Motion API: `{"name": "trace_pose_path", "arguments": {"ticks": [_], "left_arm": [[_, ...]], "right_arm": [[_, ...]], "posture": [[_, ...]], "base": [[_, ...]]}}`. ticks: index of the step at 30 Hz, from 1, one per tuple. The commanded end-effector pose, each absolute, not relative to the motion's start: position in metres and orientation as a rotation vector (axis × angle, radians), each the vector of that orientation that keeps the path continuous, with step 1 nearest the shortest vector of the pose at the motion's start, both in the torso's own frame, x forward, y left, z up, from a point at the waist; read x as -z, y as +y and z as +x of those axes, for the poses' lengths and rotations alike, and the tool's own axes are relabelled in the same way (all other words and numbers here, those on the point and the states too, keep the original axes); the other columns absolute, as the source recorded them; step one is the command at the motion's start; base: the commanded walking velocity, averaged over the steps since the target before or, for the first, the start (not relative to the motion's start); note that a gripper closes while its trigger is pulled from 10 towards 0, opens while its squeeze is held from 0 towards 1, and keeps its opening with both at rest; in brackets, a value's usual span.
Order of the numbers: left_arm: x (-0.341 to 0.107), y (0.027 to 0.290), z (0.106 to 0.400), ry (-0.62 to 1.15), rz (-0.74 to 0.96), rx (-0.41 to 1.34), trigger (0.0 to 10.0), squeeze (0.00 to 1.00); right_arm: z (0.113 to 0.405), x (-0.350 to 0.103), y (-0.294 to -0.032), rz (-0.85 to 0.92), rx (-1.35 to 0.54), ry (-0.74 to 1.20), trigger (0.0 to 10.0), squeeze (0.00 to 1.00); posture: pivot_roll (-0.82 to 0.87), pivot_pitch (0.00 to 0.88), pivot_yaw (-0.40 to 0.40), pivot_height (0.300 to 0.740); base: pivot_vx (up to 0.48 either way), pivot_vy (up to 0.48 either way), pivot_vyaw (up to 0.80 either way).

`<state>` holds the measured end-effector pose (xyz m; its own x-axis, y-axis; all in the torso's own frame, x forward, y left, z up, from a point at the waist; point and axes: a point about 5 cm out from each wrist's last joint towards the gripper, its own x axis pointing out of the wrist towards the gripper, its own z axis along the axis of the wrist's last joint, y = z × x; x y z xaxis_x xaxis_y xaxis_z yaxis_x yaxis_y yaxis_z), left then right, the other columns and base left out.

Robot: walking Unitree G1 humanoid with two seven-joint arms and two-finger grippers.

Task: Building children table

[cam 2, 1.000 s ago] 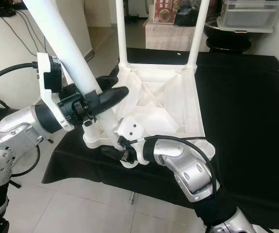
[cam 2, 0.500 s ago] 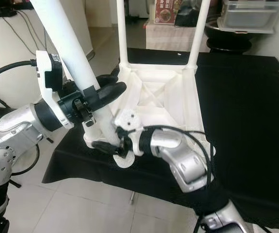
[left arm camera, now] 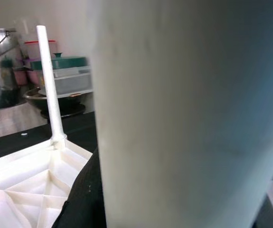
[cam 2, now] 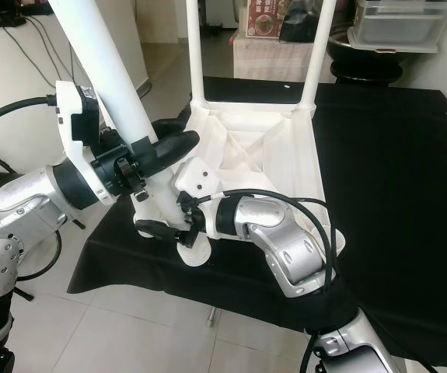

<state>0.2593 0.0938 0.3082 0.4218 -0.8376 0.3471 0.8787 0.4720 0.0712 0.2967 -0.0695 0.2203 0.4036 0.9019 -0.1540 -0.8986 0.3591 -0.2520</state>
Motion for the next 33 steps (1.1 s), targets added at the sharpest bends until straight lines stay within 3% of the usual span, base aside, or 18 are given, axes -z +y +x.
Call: {"name": "trace_pose_path", "arguments": {"ticks": [1, 20, 21, 22, 33], "left_arm": [[-0.313, 0.080, 0.249, -0.393, -0.141, 1.182, 0.0, 0.00], [-0.316, 0.079, 0.249, -0.442, -0.155, 1.163, 0.0, 0.00], [-0.317, 0.080, 0.249, -0.450, -0.164, 1.158, 3.8, 1.00], [-0.320, 0.082, 0.250, -0.469, -0.176, 1.137, 10.0, 1.00], [-0.323, 0.101, 0.245, -0.491, -0.205, 1.103, 10.0, 1.00]], "right_arm": [[0.292, -0.215, -0.054, -0.323, -1.212, 0.034, 0.0, 0.00], [0.295, -0.209, -0.058, -0.306, -1.149, 0.125, 0.0, 0.00], [0.295, -0.209, -0.059, -0.300, -1.140, 0.125, 0.0, 0.00], [0.297, -0.209, -0.061, -0.287, -1.113, 0.120, 0.0, 0.00], [0.321, -0.232, -0.100, -0.137, -0.903, 0.007, 0.0, 0.00]], "posture": [[-0.06, 0.042, 0.027, 0.740], [-0.07, 0.035, 0.017, 0.740], [-0.07, 0.035, 0.017, 0.740], [-0.07, 0.032, 0.016, 0.740], [-0.07, 0.031, 0.014, 0.740]], "base": [[0.000, 0.000, 0.00], [0.000, 0.000, 0.00], [0.000, 0.000, 0.00], [0.000, 0.000, 0.00], [0.000, 0.000, 0.00]]}}
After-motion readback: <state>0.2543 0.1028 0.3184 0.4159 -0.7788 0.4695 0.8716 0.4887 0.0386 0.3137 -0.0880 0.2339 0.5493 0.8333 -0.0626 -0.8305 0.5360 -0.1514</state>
